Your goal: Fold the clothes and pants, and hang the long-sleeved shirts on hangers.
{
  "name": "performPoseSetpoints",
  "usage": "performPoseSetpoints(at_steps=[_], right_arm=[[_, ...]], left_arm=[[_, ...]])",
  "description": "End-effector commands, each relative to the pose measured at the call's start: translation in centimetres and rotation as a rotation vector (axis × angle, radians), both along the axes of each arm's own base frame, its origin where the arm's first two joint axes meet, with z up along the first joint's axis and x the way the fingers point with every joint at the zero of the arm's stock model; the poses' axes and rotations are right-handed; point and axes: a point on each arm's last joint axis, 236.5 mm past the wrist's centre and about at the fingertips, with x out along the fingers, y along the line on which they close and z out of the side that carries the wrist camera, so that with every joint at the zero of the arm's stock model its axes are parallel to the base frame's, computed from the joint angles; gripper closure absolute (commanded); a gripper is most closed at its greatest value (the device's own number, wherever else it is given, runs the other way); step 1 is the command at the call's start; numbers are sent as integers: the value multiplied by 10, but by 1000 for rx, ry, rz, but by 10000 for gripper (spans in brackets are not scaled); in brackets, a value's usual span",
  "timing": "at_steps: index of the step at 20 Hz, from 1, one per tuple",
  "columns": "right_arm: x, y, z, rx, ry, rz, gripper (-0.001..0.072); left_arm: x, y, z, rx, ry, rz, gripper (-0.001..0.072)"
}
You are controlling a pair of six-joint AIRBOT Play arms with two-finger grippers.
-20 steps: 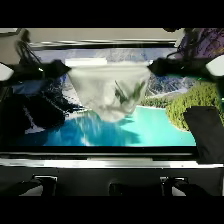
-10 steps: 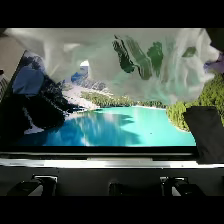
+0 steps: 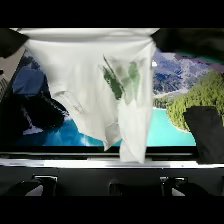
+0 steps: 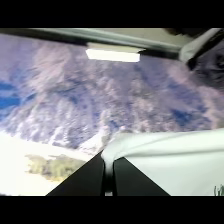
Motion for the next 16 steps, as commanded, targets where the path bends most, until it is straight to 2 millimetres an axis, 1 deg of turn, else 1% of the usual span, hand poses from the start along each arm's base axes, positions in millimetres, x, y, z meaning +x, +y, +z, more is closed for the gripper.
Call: performPoseSetpoints(at_steps=[1, 3, 5, 7, 8, 9, 10, 11, 12, 13, 14, 15, 16], right_arm=[[52, 63, -142, -4, 250, 54, 677], [62, 92, -215, 0, 374, 53, 677], [58, 117, -272, -14, 465, 71, 676], [46, 137, -311, -25, 545, 97, 676], [41, 142, -323, -26, 579, 100, 676], [36, 145, -331, -25, 609, 101, 672], [32, 145, -332, -19, 631, 94, 660], [32, 143, -330, -7, 648, 81, 609], [31, 140, -326, 8, 662, 70, 555], [32, 134, -317, 33, 677, 50, 472], [33, 127, -307, 57, 685, 36, 350], [35, 117, -291, 84, 686, 27, 240], [36, 102, -273, 102, 680, 19, 195]], left_arm=[[61, 31, -105, 153, 207, 86, 693], [86, 39, -170, 209, 329, 97, 692], [101, 41, -231, 221, 442, 91, 691], [107, 41, -283, 228, 540, 82, 691], [108, 39, -302, 223, 576, 76, 691], [108, 35, -319, 207, 610, 67, 691], [107, 30, -331, 187, 636, 58, 691], [105, 24, -338, 166, 658, 49, 690], [103, 21, -341, 149, 670, 42, 689], [102, 21, -339, 150, 672, 41, 680], [102, 22, -333, 151, 667, 42, 602], [102, 27, -323, 149, 655, 48, 446], [101, 35, -311, 144, 645, 60, 313]])
